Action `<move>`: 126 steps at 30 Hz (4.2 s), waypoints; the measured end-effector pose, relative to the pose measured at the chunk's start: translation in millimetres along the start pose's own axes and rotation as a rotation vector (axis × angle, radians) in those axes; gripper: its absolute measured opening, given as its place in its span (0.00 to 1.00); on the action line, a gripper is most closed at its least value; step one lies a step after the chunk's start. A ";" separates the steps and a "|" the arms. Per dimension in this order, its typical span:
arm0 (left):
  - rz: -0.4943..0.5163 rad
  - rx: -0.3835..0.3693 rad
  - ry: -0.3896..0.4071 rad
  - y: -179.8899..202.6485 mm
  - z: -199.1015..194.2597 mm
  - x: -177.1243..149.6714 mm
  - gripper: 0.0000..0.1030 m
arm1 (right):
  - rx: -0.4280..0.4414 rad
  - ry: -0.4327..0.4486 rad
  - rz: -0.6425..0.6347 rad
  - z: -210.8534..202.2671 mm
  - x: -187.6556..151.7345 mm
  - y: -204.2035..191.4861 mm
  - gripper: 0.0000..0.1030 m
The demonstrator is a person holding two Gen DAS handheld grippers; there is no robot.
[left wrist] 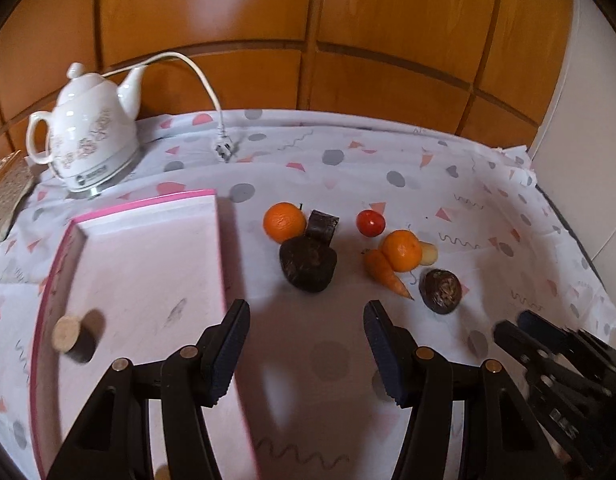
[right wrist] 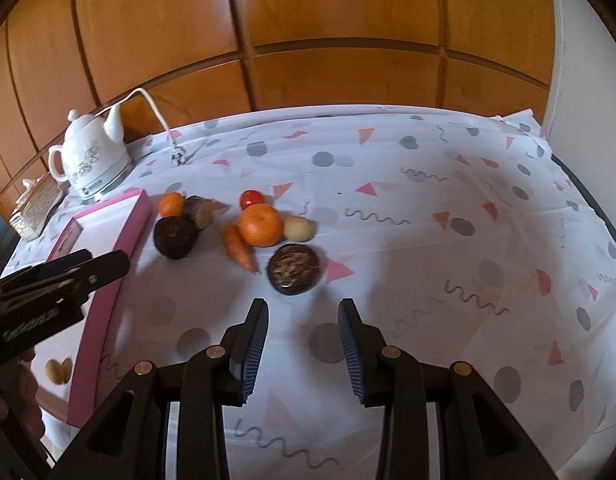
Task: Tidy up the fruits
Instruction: 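Grasp the dark round fruit with the left gripper, then lower the dark fruit into the tray with left while right grasps the carrot, then carry the carrot into the pink tray and open the right gripper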
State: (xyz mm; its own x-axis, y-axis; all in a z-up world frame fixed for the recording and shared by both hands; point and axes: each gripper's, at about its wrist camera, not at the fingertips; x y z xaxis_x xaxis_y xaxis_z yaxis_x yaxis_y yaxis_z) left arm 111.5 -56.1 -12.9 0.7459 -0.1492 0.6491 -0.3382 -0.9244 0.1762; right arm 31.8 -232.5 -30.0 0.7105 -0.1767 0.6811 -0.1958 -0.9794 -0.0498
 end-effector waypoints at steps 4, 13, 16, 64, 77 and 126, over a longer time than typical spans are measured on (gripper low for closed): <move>0.019 -0.005 -0.017 4.1 22.9 12.1 0.60 | -0.012 -0.008 0.016 2.6 0.6 8.6 0.36; -0.071 0.006 -0.091 -7.3 63.1 24.1 0.67 | -0.020 -0.021 0.026 8.0 1.8 15.0 0.37; -0.064 0.015 -0.098 -7.0 70.0 25.5 0.67 | -0.021 -0.020 0.026 9.4 2.1 15.9 0.37; -0.185 0.040 0.085 -55.0 -41.4 -21.3 0.43 | 0.189 -0.158 -0.252 99.6 41.5 -70.7 0.23; -0.259 0.178 0.056 -95.9 -37.4 -45.8 0.51 | 0.226 -0.135 -0.288 85.9 37.7 -76.6 0.12; -0.298 0.226 0.129 -101.6 -92.0 -76.8 0.59 | 0.463 -0.074 -0.335 -14.0 0.1 -155.3 0.25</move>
State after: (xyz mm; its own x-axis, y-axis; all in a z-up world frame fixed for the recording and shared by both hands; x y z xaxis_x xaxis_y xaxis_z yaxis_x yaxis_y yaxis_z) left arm 35.8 81.6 -12.6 0.7091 0.1697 0.6844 0.0278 -0.9766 0.2134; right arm 52.8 -79.0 -12.0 0.7318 0.1605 0.6624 0.3523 -0.9211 -0.1660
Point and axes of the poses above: each gripper's, at about its wrist camera, not at the fingertips, and z roughly the way its jaws point, y to its right, x to its top, and after that the axes turned 5 degrees about -x, right-handed
